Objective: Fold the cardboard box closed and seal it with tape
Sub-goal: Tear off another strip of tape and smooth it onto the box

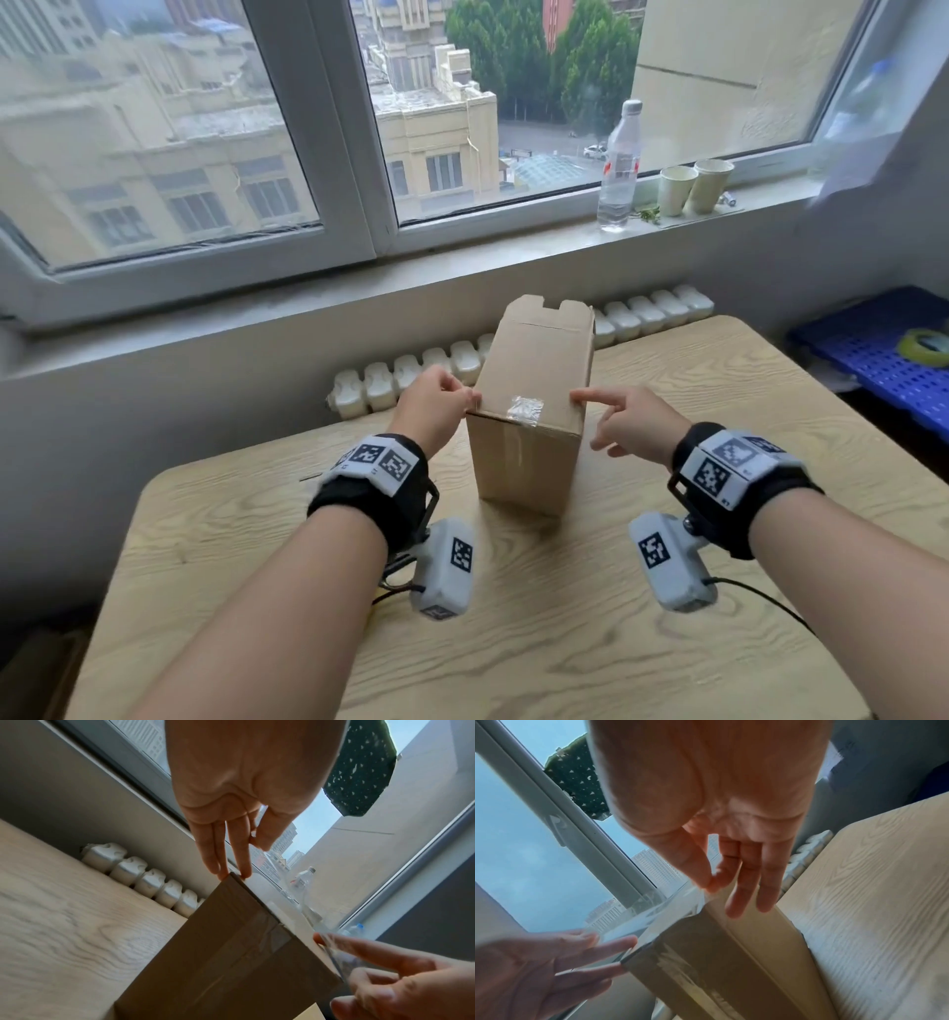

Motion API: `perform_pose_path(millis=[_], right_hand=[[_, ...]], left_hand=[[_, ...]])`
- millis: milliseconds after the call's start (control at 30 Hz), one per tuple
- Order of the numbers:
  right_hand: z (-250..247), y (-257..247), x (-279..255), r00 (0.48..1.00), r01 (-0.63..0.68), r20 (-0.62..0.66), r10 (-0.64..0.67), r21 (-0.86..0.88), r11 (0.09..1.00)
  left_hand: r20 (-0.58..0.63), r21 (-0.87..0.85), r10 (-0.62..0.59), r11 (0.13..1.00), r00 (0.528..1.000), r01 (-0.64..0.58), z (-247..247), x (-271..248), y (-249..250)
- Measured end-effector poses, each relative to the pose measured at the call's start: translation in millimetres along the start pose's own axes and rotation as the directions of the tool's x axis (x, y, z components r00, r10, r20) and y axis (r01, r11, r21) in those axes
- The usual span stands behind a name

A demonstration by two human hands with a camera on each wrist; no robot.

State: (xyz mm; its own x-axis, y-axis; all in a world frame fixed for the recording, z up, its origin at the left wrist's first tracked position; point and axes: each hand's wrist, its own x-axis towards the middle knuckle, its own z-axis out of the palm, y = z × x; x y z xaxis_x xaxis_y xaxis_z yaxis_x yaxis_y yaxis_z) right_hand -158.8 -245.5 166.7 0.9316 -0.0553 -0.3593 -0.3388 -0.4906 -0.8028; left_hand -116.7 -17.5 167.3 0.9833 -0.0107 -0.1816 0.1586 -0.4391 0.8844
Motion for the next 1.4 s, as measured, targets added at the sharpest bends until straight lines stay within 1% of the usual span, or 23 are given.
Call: perform_pose_path(millis=[100, 200, 267, 367, 467, 533, 600, 733, 933, 1033, 1200, 1400], right_hand=[[-3.5, -4.9, -4.1, 0.999, 0.011, -0.035, -0.010, 0.043, 0.999], [-4.5, -6.5, -9.4, 0.998, 0.031, -0.066, -0.023, 0.108, 0.994], [-4.7, -5.3, -10.9, 0.997, 0.045, -0.066, -0.035, 0.157, 0.987], [-3.8, -3.3, -12.1, 0.996, 0.070, -0.074, -0.056, 0.190, 0.979], [-0.7, 1.3, -10.6, 0.993, 0.088, -0.097, -0.073, 0.149, 0.985], [-0.6, 5.6, -8.9, 0.991, 0.087, -0.118, -0.069, 0.148, 0.985], [-2.3, 9.1, -8.1, 0.991, 0.074, -0.121, -0.053, 0.183, 0.980], [-4.5, 11.3, -12.1, 0.992, 0.058, -0.123, -0.029, 0.238, 0.970], [-2.4, 15.5, -10.3, 0.983, 0.081, -0.181, -0.030, 0.279, 0.957], [0.0, 19.2, -7.9, 0.978, 0.096, -0.206, -0.043, 0.254, 0.962], [5.1, 23.3, -1.6, 0.967, 0.119, -0.249, -0.060, 0.232, 0.965], [9.2, 26.1, 4.9, 0.961, 0.127, -0.269, -0.068, 0.208, 0.970]], left_hand=[[0.002, -0.078, -0.045, 0.996, 0.999, 0.045, 2.1, -9.3, 0.4], [-0.038, -0.054, -0.001, 0.999, 0.999, -0.001, -2.7, -20.2, -4.3], [-0.077, -0.064, -0.005, 0.998, 0.997, 0.000, -7.9, -24.1, -12.4], [-0.066, -0.189, -0.084, 0.980, 0.994, 0.070, -13.7, -28.7, -21.7], [-0.045, -0.263, -0.152, 0.955, 0.987, 0.135, -14.8, -30.6, -26.5], [-0.032, -0.314, -0.183, 0.935, 0.983, 0.164, -14.4, -30.8, -27.2], [-0.024, -0.344, -0.198, 0.922, 0.980, 0.178, -14.5, -30.3, -26.9], [-0.001, -0.370, -0.203, 0.910, 0.979, 0.188, -11.5, -30.9, -25.8], [-0.013, -0.403, -0.196, 0.899, 0.980, 0.175, -8.6, -29.2, -28.7], [-0.023, -0.391, -0.189, 0.906, 0.982, 0.165, -5.3, -29.1, -29.3], [-0.077, -0.398, -0.192, 0.906, 0.978, 0.146, 0.7, -25.0, -28.9], [-0.087, -0.398, -0.205, 0.904, 0.975, 0.155, 2.7, -21.9, -32.9]])
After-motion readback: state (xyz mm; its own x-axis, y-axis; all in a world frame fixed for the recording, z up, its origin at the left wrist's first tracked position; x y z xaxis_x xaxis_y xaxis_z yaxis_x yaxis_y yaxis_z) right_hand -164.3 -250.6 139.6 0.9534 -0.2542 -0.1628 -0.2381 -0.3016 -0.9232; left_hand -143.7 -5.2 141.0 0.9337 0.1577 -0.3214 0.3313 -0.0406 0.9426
